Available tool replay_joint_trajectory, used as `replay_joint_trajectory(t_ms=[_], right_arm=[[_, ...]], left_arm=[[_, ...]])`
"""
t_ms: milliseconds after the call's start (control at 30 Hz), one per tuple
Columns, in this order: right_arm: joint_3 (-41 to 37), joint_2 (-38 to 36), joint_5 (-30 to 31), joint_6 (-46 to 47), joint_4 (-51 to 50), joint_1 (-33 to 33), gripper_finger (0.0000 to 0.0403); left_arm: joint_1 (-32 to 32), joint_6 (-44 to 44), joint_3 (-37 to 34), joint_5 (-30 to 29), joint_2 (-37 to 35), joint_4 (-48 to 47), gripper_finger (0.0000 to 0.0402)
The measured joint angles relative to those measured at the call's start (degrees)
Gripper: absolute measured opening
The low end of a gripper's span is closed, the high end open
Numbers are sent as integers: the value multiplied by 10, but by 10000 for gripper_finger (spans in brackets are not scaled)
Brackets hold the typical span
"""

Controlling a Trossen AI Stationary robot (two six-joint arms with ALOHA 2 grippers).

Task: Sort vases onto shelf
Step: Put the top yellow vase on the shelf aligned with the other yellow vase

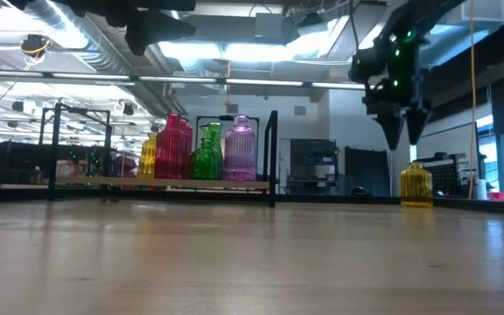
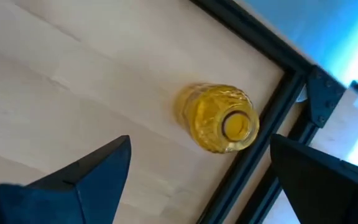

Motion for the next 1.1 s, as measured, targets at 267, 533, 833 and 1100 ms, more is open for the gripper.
replay_joint_trajectory(t_ms=[267, 533, 833, 1100], right_arm=[[0, 46, -47, -31, 10, -47, 363], [0, 69, -87, -43, 15, -63, 363], [0, 75, -93, -54, 13, -62, 336], [0, 75, -118, -72, 10, -66, 213]], left_arm=[[0, 0, 0, 1, 0, -7, 227], [0, 2, 0, 0, 0, -8, 227], [0, 2, 0, 0, 0, -9, 227], [0, 1, 0, 0, 0, -11, 227]])
